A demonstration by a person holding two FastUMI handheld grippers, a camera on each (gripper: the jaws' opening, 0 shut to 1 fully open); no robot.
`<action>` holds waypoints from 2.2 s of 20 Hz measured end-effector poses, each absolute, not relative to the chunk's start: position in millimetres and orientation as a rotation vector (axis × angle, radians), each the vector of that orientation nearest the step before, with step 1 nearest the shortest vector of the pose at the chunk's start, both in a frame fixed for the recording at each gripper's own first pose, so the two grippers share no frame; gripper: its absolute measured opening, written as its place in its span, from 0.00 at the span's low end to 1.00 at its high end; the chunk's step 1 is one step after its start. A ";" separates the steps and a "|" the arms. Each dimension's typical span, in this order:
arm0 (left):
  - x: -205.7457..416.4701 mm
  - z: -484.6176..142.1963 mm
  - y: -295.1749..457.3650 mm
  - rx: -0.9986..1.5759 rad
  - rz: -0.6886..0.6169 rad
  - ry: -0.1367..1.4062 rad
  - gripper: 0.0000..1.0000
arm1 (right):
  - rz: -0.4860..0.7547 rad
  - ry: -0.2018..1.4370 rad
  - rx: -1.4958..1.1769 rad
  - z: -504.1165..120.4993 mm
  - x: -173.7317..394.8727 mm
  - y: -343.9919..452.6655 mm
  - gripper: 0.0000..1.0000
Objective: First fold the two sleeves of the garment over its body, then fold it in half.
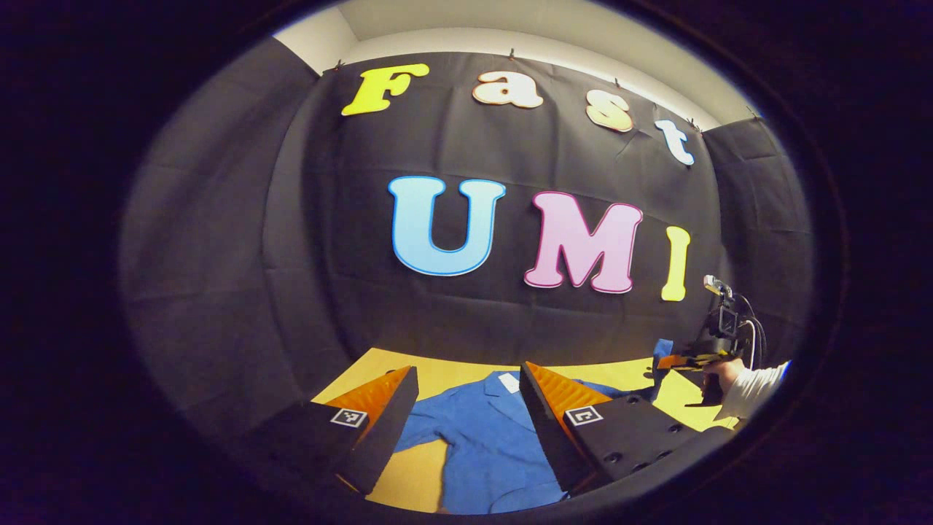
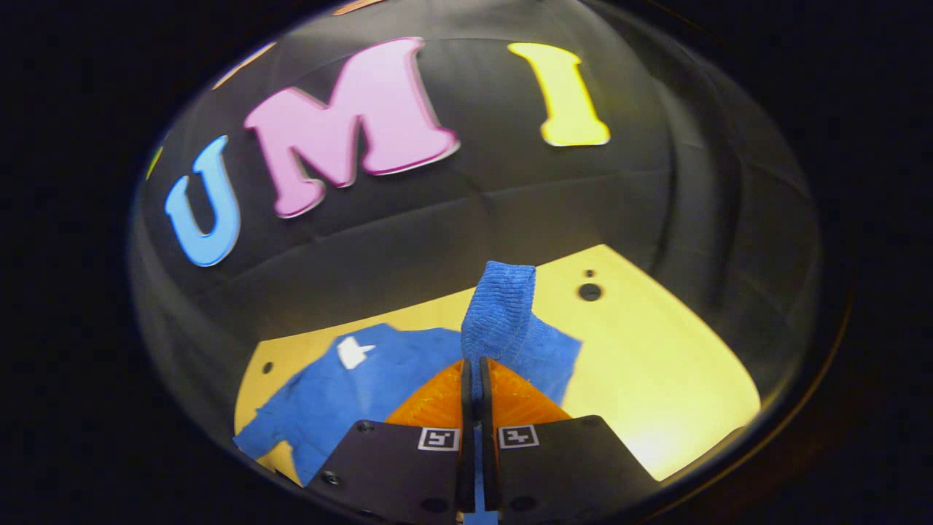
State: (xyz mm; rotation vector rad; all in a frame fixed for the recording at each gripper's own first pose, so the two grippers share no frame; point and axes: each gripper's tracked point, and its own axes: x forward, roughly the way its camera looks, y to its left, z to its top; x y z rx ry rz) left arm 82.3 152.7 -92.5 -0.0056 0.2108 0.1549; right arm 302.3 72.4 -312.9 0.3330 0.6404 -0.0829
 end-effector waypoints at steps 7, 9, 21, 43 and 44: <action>14.3 -120.4 278.3 -0.047 0.387 0.268 0.80 | 0.145 0.731 0.439 -325.9 315.7 284.8 0.05; -0.6 -121.4 292.7 -0.072 0.433 0.284 0.80 | 0.183 0.767 0.472 -345.3 314.2 330.7 0.05; -39.4 -145.2 346.5 -0.043 0.519 0.339 0.81 | 0.266 0.957 0.674 -416.9 307.1 449.5 0.22; 43.4 -354.7 397.6 -0.517 0.632 0.826 0.84 | 0.149 0.675 0.402 -296.8 253.3 166.2 0.65; 42.5 -360.3 398.0 -0.525 0.642 0.844 0.84 | 0.137 0.678 0.402 -296.7 249.7 161.1 0.65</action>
